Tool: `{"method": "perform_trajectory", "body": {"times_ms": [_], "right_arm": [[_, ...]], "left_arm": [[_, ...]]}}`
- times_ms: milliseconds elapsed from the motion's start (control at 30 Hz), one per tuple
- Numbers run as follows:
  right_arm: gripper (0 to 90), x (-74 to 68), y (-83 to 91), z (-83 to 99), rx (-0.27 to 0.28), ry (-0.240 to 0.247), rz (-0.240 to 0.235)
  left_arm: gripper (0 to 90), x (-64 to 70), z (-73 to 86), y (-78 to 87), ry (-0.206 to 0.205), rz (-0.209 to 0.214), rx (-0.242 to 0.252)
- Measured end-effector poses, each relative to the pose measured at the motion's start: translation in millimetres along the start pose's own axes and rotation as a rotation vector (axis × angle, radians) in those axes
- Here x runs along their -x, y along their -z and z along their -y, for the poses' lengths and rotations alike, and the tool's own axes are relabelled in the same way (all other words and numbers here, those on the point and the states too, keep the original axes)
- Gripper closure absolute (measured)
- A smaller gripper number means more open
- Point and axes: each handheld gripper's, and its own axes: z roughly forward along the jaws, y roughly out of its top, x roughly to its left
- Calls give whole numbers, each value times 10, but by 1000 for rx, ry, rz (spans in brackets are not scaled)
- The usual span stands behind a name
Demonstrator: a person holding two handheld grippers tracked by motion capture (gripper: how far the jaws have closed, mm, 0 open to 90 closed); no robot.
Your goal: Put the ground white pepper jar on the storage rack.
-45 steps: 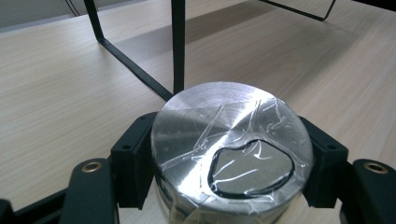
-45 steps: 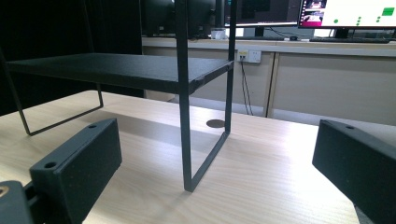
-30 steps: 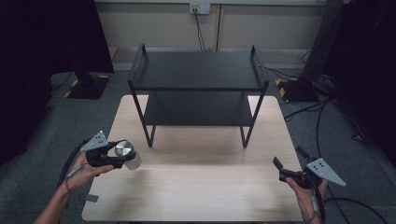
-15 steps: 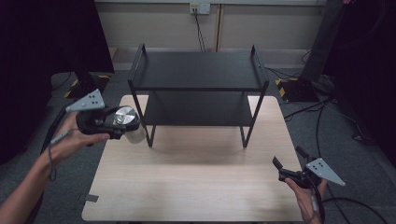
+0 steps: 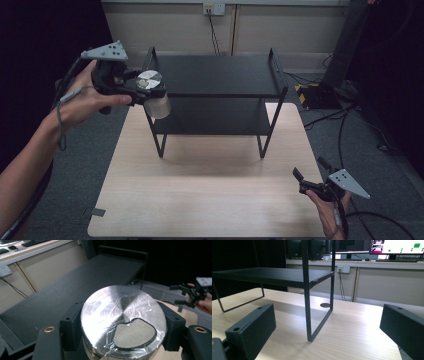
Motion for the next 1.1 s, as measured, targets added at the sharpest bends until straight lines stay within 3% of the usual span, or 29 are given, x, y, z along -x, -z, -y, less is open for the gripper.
{"method": "perform_trajectory", "body": {"times_ms": [300, 500, 700, 800, 967, 1100], "right_arm": [[0, 24, -23, 18, -6, -6, 1], [0, 36, -20, 25, -4, -12, 0], [0, 56, -17, 40, -4, -20, 3], [0, 62, -15, 43, -3, -22, 2], [0, 65, -13, 47, -3, -23, 4], [0, 60, -7, 38, -6, -15, 3]], "left_arm": [[327, -293, -309, -335, 55, -112, 6], [328, -507, -393, -722, 127, -241, -28], [329, -682, -449, -849, 138, -271, -59], [330, -701, -469, -869, 133, -281, -72], [331, -774, -452, -904, 171, -277, -94], [331, -800, -414, -922, 181, -273, -80]]}}
